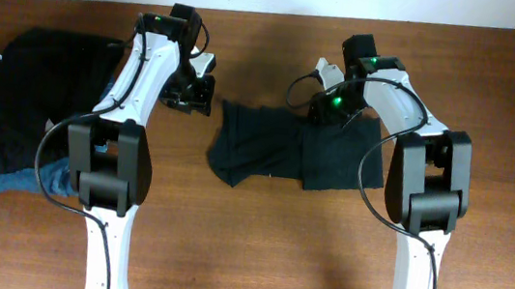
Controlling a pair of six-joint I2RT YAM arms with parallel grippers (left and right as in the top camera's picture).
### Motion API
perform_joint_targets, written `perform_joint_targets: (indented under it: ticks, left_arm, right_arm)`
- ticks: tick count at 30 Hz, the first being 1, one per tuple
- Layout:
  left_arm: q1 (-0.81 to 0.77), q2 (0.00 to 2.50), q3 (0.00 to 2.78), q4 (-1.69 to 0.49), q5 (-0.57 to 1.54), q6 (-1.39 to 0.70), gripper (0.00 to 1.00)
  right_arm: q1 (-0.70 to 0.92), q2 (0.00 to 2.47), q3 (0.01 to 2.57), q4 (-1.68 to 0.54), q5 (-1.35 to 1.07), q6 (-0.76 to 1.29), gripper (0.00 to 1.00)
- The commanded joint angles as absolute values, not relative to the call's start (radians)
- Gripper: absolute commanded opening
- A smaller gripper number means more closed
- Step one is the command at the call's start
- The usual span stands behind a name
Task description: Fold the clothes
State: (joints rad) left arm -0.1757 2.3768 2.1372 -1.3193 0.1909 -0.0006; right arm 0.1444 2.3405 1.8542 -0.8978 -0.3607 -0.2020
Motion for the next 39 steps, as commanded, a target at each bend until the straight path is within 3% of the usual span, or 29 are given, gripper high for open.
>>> perform_joint_targets:
  ticks: [1, 10, 13, 18, 39]
  left_arm:
    - [-0.177, 2.341, 2.131, -1.32, 0.202, 0.015, 0.42]
    - [-0.176, 2.341, 2.131, -1.32, 0.202, 0.015, 0.43]
    - [-0.177, 2.341, 2.131, -1.316, 0.206, 0.015, 0.54]
    - [-0.177, 2.342, 2.127, -1.271, 0.281, 0.033, 0.62]
    - [-0.19, 2.343, 1.884, -1.136, 0.539, 0.069, 0.66]
  right_arm:
    - [0.144, 2.344, 1.858, -0.881, -0.355, -0.188, 0.43]
    - [0.13, 2.289, 2.058, -0.979, -0.354, -0.155, 0.52]
    - [0.107, 2.268, 2.226, -1.113, -0.33, -0.155, 0.53]
    - [0.058, 2.265, 2.406, -1.333, -0.197, -0.155, 0.53]
    - [-0.033, 2.265, 2.41, -1.444, -0.172, -0.147, 0.53]
